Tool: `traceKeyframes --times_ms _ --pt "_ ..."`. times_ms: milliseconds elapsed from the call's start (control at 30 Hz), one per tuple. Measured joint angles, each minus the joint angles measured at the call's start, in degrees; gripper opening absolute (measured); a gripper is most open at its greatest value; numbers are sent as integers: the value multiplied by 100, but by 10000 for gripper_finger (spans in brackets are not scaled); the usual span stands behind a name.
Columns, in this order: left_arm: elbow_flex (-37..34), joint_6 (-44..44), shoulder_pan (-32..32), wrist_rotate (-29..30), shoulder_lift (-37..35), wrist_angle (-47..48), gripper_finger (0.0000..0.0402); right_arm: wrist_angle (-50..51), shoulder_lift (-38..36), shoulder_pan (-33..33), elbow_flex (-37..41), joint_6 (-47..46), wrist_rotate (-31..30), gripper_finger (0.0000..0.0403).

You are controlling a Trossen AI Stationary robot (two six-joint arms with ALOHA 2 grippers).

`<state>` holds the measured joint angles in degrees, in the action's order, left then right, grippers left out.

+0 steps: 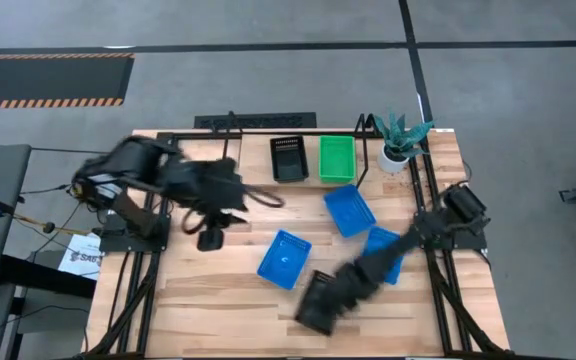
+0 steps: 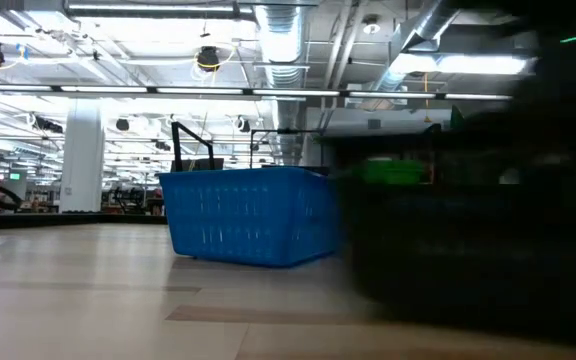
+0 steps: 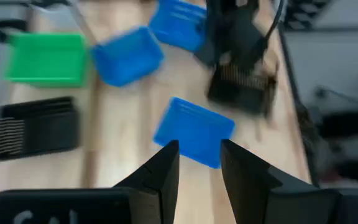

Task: Stack baskets on shelf by color
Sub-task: Stack the black bin on top of the other black bin on the shelf

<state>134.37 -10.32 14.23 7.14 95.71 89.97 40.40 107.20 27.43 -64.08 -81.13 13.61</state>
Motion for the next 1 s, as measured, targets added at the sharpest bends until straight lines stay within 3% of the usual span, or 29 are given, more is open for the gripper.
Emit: traceKeyframes --times_ms 100,233,367,467,567,667,767,1000 --pt "0 -442 304 796 -179 4 103 17 -125 -682 -237 396 -362 245" --pt "-2 -827 539 1385 -271 7 103 -189 -265 -1343 -798 1155 -847 245" --pt "-123 -891 634 1621 -254 -2 103 -428 -258 -1896 -1421 1975 -1444 245" --pt "-405 -905 637 1644 -253 -1 103 -601 -262 -2206 -1942 2710 -1578 245" --pt "-837 -1112 639 1674 -248 -4 103 -119 -324 -2277 -2474 3189 -1563 245" --pt "-1469 -1413 659 1775 -255 -62 103 794 -552 -2128 -2949 3280 -1563 245" --pt "-2231 -1612 721 1907 -282 -460 103 1910 -851 -1691 -3081 2783 -1620 245" --pt "-4011 -794 741 1568 -319 -3046 142 3470 -1430 185 -3092 160 -2691 245"
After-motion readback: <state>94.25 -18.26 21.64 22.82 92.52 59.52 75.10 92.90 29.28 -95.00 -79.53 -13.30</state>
